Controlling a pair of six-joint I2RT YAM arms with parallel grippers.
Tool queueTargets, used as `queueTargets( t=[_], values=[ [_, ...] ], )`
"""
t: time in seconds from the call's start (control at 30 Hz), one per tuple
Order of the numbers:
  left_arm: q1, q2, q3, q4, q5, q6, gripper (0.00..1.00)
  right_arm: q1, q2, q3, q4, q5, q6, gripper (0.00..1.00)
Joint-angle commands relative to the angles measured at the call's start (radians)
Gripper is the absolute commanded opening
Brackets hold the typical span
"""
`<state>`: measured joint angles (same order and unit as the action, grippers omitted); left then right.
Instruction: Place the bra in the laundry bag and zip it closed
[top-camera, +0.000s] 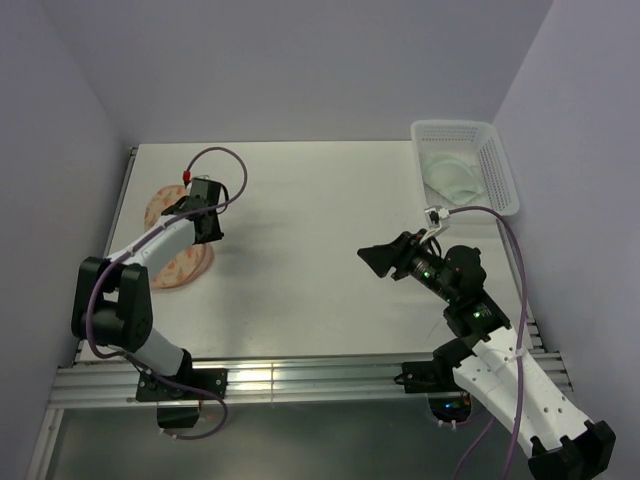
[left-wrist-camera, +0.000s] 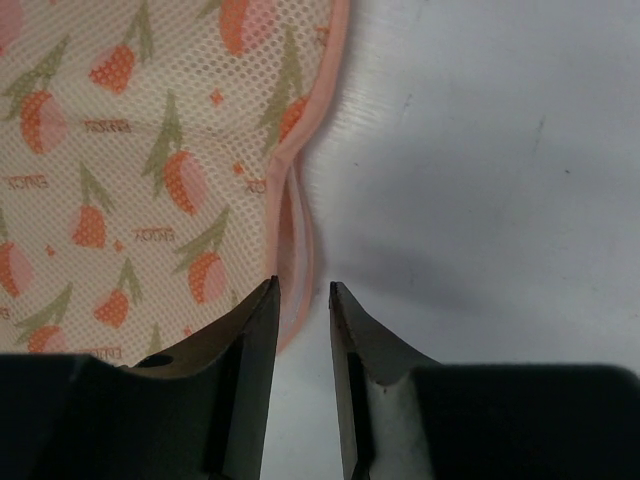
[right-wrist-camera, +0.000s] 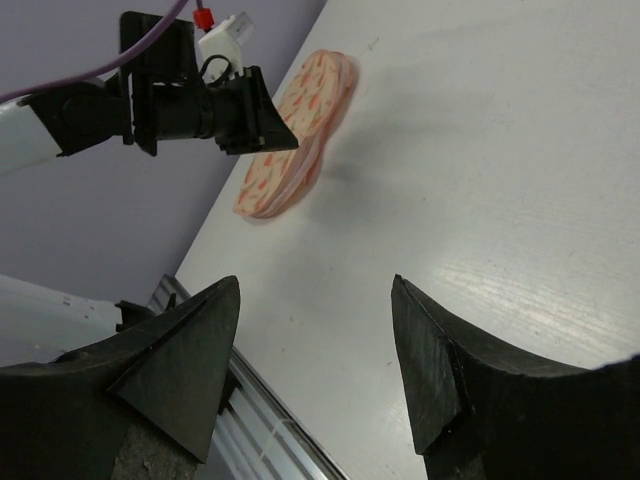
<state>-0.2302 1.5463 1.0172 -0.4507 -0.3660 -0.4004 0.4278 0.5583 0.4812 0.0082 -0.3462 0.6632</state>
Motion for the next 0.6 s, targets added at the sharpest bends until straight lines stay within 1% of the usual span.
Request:
queueTargets(
  t=[0.0, 0.17, 0.27, 0.37, 0.5, 0.57],
  values=[
    [0.026, 0.018, 0.046, 0.036, -0.057, 0.012, 0.33, 0.009, -0.015, -0.013, 0.042, -0.013, -0.019, 0.69],
    [0.034, 0.052, 0.030, 0.046, -0.071, 0.025, 0.36, 0.009, -0.034, -0.016, 0.026, 0.006, -0.027, 0.70],
    [0.035, 0.072, 0.026, 0.046, -0.099, 0.028, 0.36, 0.008, -0.035, -0.012, 0.022, -0.004, -0.034, 0.70],
    [0.048, 0.093, 0.030, 0.041, -0.102, 0.026, 0.33, 0.009, -0.031, -0.009, 0.016, -0.011, -0.039, 0.70],
    [0.051, 0.110, 0.030, 0.041, -0.105, 0.029, 0.25, 0.009, -0.034, -0.009, 0.015, -0.011, -0.040, 0.70],
    [0.052, 0.113, 0.031, 0.041, -0.108, 0.032, 0.23, 0.009, -0.037, -0.010, 0.016, -0.011, -0.037, 0.69]
  ],
)
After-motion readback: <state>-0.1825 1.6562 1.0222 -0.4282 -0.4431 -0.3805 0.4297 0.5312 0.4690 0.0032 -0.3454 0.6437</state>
